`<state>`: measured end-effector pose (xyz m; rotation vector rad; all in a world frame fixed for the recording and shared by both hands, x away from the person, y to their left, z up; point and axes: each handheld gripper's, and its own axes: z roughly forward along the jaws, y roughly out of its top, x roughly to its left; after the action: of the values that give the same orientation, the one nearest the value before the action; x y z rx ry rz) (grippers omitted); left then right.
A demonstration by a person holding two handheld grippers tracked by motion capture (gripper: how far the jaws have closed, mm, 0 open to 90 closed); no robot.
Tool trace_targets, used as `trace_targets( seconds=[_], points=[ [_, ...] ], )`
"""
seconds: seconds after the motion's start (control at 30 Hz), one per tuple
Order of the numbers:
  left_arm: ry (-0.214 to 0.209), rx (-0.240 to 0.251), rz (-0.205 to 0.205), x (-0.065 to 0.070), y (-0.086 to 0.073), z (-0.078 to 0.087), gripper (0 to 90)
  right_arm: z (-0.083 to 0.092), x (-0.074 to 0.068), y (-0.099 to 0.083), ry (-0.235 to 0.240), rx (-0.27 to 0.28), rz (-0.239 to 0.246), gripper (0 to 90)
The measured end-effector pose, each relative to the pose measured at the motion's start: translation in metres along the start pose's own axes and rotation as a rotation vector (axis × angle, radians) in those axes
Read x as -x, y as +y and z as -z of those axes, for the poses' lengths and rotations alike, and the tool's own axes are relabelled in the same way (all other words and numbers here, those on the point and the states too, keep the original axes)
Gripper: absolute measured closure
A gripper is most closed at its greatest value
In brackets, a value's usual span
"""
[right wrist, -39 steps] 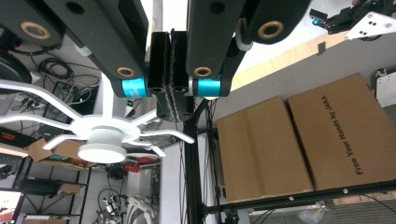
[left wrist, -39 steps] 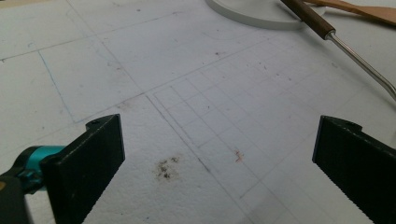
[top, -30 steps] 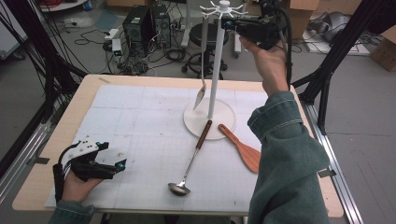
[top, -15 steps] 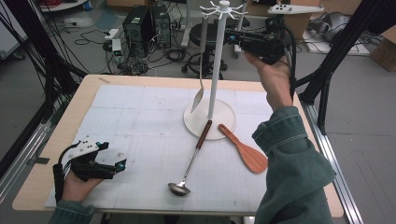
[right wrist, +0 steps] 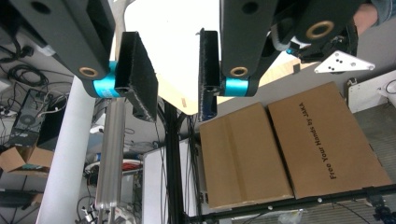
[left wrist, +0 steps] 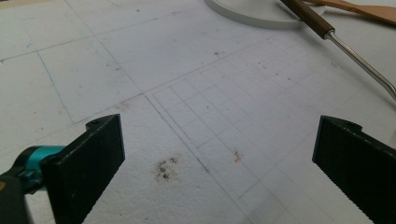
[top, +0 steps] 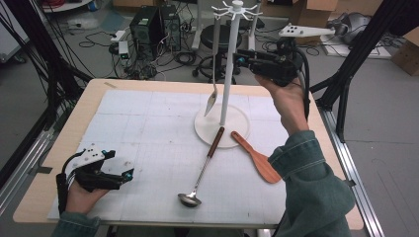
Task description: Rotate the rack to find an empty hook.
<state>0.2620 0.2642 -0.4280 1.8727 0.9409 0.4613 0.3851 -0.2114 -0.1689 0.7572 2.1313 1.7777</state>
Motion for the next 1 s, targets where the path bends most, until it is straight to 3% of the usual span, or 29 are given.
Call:
trace_targets(
  seconds=[0.2,1.0],
  points=[
    [-0.002,-0.001,-0.003,0.0,0.0,0.0,2.8,0.002,0.001,-0.014,-0.005,-0.014,-0.014,62.9],
    [-0.005,-0.005,-0.006,0.001,0.0,0.0,2.8,0.008,0.0,-0.051,-0.012,-0.065,-0.035,62.5]
  ],
)
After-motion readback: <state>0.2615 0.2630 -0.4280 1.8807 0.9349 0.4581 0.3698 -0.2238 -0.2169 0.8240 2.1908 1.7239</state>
